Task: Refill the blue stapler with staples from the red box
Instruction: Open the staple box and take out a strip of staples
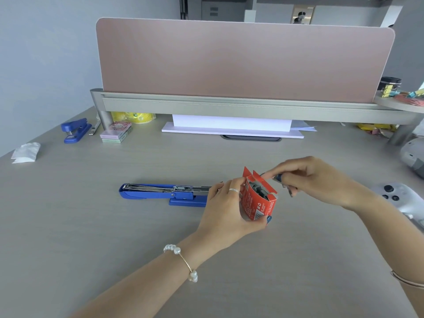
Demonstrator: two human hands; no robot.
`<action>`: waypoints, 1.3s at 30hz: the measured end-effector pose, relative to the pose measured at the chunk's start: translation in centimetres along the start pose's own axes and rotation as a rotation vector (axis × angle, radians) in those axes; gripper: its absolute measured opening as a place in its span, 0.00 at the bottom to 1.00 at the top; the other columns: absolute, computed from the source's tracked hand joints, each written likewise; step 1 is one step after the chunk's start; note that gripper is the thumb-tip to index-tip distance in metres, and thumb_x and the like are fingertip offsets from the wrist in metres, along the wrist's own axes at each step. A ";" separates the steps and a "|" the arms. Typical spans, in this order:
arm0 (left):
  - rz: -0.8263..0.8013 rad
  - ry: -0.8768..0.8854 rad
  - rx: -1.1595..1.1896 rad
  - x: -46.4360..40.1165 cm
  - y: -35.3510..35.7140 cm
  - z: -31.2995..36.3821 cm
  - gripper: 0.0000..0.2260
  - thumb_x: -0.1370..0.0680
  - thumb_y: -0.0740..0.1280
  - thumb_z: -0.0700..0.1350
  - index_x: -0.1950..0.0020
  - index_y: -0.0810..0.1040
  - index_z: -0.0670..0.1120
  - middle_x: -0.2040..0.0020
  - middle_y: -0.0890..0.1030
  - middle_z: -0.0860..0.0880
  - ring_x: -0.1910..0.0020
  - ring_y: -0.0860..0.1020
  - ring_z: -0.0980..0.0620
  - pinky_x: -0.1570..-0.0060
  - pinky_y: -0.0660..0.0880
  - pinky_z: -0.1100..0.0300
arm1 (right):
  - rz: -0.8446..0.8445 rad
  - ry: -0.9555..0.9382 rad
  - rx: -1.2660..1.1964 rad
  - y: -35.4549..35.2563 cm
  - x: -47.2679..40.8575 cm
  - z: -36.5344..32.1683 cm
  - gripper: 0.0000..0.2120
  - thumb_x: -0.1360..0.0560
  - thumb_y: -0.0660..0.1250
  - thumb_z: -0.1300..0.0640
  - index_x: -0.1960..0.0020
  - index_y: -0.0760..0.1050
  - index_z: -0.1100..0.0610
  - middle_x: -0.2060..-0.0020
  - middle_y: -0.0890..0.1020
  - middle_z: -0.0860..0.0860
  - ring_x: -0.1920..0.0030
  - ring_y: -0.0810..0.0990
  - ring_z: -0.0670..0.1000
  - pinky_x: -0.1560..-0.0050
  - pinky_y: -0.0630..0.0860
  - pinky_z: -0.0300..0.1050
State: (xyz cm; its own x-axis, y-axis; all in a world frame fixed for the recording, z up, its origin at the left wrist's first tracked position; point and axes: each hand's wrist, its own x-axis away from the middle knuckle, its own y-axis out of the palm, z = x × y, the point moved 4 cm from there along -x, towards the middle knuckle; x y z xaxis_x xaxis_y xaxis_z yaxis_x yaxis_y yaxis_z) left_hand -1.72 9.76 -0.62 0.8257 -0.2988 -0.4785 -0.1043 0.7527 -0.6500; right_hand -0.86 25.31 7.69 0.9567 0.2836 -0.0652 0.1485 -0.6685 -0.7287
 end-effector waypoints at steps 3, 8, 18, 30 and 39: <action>0.003 0.006 0.004 -0.1 -0.1 0.0 0.30 0.38 0.73 0.59 0.40 0.68 0.51 0.47 0.78 0.56 0.49 0.71 0.58 0.38 0.61 0.62 | -0.050 -0.030 0.079 0.9 0.0 -0.4 0.17 0.27 0.59 0.62 0.54 0.81 0.43 0.70 0.77 0.46 0.70 0.76 0.45 0.60 0.72 0.36; 0.000 -0.002 0.015 0.1 0.0 0.0 0.31 0.38 0.74 0.57 0.39 0.67 0.52 0.47 0.78 0.56 0.53 0.64 0.65 0.37 0.62 0.61 | -0.019 -0.127 0.272 1.3 0.0 -0.9 0.17 0.26 0.60 0.62 0.48 0.79 0.43 0.65 0.75 0.42 0.63 0.75 0.44 0.62 0.69 0.32; 0.010 0.063 0.062 -0.1 -0.2 0.3 0.33 0.36 0.70 0.61 0.33 0.65 0.55 0.51 0.76 0.56 0.50 0.71 0.58 0.38 0.64 0.58 | -0.147 -0.099 0.166 3.2 0.2 -1.5 0.16 0.25 0.59 0.61 0.46 0.78 0.43 0.64 0.77 0.34 0.64 0.75 0.42 0.60 0.70 0.33; -0.286 -0.024 0.207 -0.7 2.1 -0.2 0.34 0.36 0.77 0.53 0.38 0.62 0.51 0.39 0.64 0.51 0.44 0.73 0.57 0.48 0.75 0.67 | 0.181 0.031 -0.112 0.0 -0.5 0.1 0.11 0.28 0.61 0.64 0.58 0.79 0.51 0.66 0.82 0.52 0.70 0.76 0.41 0.69 0.72 0.34; -0.407 -0.005 0.006 -0.4 3.1 -0.4 0.33 0.30 0.69 0.59 0.31 0.57 0.54 0.24 0.47 0.48 0.26 0.55 0.46 0.32 0.66 0.48 | 0.261 0.170 -0.385 0.5 -0.8 1.5 0.13 0.26 0.57 0.66 0.54 0.79 0.56 0.65 0.81 0.51 0.75 0.75 0.43 0.62 0.75 0.37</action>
State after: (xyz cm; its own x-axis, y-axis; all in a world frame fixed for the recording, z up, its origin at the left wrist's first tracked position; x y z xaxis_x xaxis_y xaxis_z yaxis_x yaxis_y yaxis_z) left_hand -2.62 11.97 -2.73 0.8014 -0.5705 -0.1796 0.2353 0.5769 -0.7822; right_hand -1.96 25.83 6.35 0.9969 -0.0217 -0.0761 -0.0502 -0.9168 -0.3962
